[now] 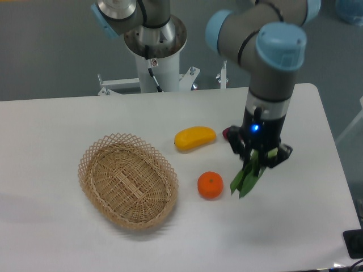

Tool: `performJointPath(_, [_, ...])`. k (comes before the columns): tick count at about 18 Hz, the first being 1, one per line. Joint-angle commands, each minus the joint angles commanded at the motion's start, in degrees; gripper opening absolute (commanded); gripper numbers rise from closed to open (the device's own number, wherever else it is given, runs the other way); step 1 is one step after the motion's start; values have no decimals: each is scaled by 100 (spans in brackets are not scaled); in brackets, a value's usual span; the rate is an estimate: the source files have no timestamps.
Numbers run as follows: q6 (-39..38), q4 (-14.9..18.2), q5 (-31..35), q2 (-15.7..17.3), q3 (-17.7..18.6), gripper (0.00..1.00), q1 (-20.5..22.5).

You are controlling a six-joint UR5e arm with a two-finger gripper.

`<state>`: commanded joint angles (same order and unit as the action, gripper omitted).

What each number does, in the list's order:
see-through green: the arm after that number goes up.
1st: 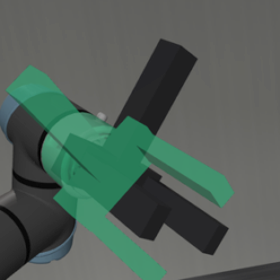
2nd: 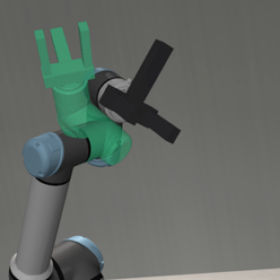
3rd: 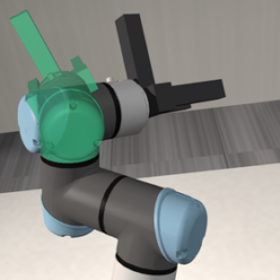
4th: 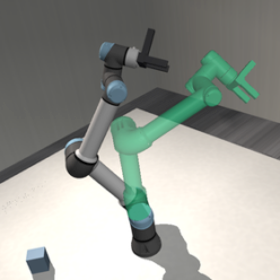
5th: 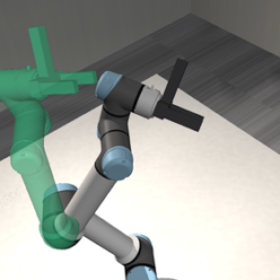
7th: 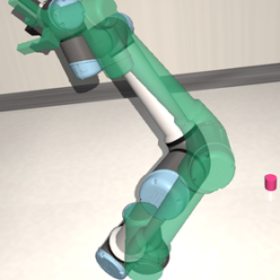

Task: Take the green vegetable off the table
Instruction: 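Lift the gripped bok choy up off the table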

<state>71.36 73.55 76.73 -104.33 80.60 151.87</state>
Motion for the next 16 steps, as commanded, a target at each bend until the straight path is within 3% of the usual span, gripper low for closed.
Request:
performJointPath(6, [580,352,0,124,-26,34,229])
performJointPath(16, [598,353,35,124,-27,34,238])
